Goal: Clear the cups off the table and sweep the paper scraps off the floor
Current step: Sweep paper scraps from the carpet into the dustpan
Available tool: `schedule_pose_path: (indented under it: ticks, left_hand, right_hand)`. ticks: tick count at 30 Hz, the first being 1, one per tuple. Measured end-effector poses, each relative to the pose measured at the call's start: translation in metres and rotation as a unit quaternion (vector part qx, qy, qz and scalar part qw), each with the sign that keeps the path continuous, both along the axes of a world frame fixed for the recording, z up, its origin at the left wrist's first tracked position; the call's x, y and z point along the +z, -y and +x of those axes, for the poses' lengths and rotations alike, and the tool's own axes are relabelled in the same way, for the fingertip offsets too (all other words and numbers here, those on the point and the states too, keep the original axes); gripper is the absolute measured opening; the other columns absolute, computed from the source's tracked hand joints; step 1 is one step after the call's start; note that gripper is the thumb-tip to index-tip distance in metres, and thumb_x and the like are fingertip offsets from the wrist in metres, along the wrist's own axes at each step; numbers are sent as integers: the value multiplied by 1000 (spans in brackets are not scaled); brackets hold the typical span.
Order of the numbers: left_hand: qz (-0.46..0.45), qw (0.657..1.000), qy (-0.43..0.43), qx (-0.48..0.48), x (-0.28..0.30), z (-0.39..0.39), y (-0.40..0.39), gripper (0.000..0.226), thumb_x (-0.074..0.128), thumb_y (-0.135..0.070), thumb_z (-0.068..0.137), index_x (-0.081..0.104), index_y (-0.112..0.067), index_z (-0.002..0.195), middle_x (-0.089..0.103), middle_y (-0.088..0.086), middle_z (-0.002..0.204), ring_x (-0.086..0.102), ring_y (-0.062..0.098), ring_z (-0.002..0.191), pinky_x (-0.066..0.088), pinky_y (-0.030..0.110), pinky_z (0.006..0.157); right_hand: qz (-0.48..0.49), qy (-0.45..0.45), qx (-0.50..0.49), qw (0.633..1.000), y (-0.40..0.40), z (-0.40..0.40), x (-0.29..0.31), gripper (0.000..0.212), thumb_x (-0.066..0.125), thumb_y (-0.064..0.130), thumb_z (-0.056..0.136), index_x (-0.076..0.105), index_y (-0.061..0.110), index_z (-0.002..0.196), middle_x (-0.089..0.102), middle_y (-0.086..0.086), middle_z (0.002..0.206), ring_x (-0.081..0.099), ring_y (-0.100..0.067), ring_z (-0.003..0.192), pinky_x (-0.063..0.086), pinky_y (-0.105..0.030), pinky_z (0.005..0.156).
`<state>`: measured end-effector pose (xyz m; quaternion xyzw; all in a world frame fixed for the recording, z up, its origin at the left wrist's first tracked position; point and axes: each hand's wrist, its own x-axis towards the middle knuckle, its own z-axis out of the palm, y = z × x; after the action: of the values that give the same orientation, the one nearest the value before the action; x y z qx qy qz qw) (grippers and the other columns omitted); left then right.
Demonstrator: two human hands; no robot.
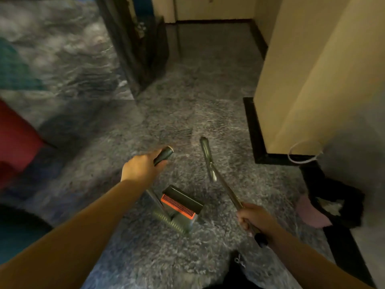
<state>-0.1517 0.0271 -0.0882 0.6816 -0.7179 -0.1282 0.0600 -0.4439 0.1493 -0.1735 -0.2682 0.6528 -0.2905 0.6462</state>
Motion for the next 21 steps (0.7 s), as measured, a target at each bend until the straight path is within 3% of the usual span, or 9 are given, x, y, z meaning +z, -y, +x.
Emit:
schedule_pose_path:
  ticks: [5,9,13,17,21]
  left_hand:
    - [-11,994,-26,107,-9,43,0,45,50,-53,94,45,-44,137,68,2,107,64,26,91,43,29,64]
    - [-17,981,-45,189,-14,66,-3,44,49,-53,93,47,-43,136,68,2,104,64,25,89,48,32,67]
    - [-32,957,-50,286,-16,81,-14,46,51,-54,92,47,-43,136,68,0,110,64,25,95,50,33,74]
    - [-42,922,-58,380,-23,89,-45,45,51,-54,93,46,-45,136,69,-1,107,65,24,94,51,32,72]
    - [-51,879,-49,471,-29,90,-92,46,52,-55,92,45,-46,136,69,3,104,65,28,93,50,33,70]
  right_hand:
    - [28,25,57,998,61,25,-2,11,50,-9,89,49,1,85,48,-10,55,43,-16,38,31,-23,35]
    - [33,-9,149,988,107,43,-5,15,51,-9,89,51,0,77,47,-11,54,43,-16,38,32,-23,37]
    - [44,-21,235,971,148,65,-4,12,48,-10,92,50,1,98,44,-12,53,40,-14,32,30,-16,32]
    - [59,-32,331,941,175,93,-13,13,48,-10,92,51,0,83,42,-11,50,38,-15,32,26,-15,32]
    - [72,-51,428,900,183,126,-21,10,50,-7,91,51,2,85,46,-11,51,40,-15,33,27,-15,33]
